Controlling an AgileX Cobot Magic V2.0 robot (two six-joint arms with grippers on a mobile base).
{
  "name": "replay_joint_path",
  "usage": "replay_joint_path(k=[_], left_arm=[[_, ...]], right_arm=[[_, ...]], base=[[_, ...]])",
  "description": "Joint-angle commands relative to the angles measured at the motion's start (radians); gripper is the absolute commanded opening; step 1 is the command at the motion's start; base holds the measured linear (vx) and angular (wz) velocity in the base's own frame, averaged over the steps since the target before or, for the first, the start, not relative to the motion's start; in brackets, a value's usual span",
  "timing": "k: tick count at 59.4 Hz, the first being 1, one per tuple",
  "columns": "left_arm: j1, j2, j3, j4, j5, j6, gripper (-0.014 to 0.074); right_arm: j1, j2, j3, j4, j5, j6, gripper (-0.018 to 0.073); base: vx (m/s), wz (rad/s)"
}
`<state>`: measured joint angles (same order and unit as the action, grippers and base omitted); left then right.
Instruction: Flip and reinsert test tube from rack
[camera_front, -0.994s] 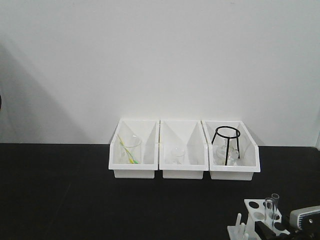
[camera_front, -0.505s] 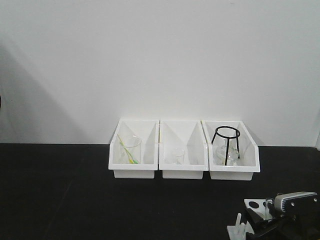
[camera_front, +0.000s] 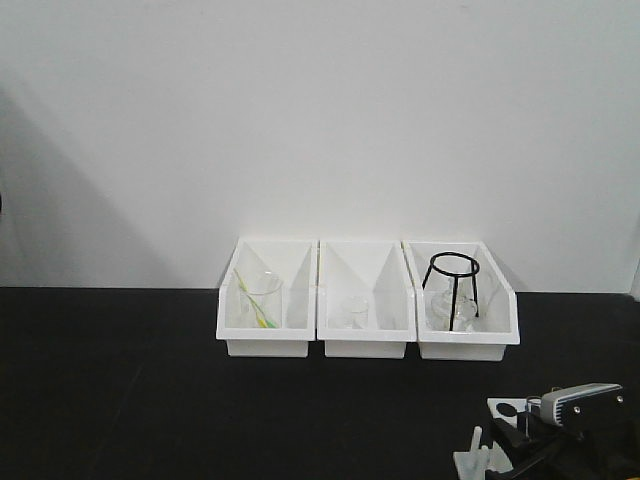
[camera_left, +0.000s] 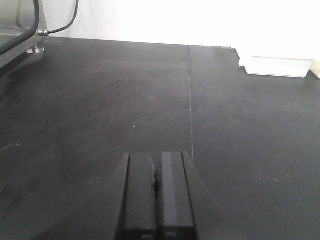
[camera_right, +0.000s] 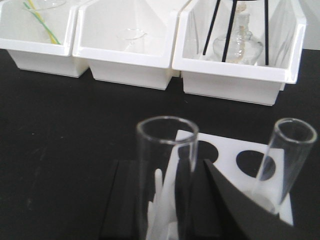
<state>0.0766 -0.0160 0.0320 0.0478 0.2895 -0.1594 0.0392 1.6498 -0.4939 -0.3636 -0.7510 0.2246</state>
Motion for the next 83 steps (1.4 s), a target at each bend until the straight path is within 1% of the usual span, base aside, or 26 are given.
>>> replay_joint_path(k=[1, 8, 21, 29, 39, 47, 57, 68, 71, 80, 83], left_arm=[[-0.007, -0.011, 0.0, -0.004, -0.087, 0.0, -0.0006], [-0.007, -0.011, 0.0, -0.004, -0.087, 0.0, -0.0006], [-0.007, -0.011, 0.0, -0.004, -0.087, 0.0, -0.0006], [-0.007, -0.011, 0.0, -0.004, -0.087, 0.0, -0.0006], [-0.007, -0.011, 0.0, -0.004, -0.087, 0.0, -0.0006], [-0.007, -0.011, 0.0, -0.004, -0.087, 0.0, -0.0006], [-0.007, -0.011, 0.0, -0.004, -0.087, 0.0, -0.0006], [-0.007, -0.011, 0.0, -0.004, -0.087, 0.0, -0.0006], [-0.007, -0.011, 0.0, -0.004, -0.087, 0.0, -0.0006], [-0.007, -0.011, 0.0, -0.004, -0.087, 0.0, -0.0006], [-0.007, -0.011, 0.0, -0.004, -0.087, 0.0, -0.0006]], right_arm=[[-0.007, -0.064, -0.025, -0.006, -0.079, 0.003, 0.0087], [-0.007, -0.118, -0.025, -0.006, -0.079, 0.003, 0.0041], [-0.007, -0.261, -0.025, -0.006, -0.052, 0.004, 0.0038], [-0.007, -0.362, -0.025, -0.003, 0.022, 0.005, 0.0038], [-0.007, -0.475, -0.025, 0.005, 0.115, 0.059, 0.0041], [-0.007, -0.53, -0.032, 0.005, 0.193, 0.061, 0.0041], [-0.007, -0.563, -0.101, -0.037, 0.309, 0.054, 0.0044], [-0.007, -0.565, -0.202, -0.169, 0.442, 0.052, 0.0048], [-0.007, -0.565, -0.221, -0.228, 0.456, 0.045, 0.0048], [-0.007, -0.565, -0.26, -0.461, 0.494, 0.04, 0.0049], [-0.007, -0.565, -0.269, -0.567, 0.502, 0.039, 0.0049]], base=[[0.0, 0.0], [0.0, 0.0], [0.0, 0.0], [0.0, 0.0], [0.0, 0.0], [0.0, 0.0], [0.0, 0.0], [0.0, 0.0], [0.0, 0.0], [0.0, 0.0], [0.0, 0.0]])
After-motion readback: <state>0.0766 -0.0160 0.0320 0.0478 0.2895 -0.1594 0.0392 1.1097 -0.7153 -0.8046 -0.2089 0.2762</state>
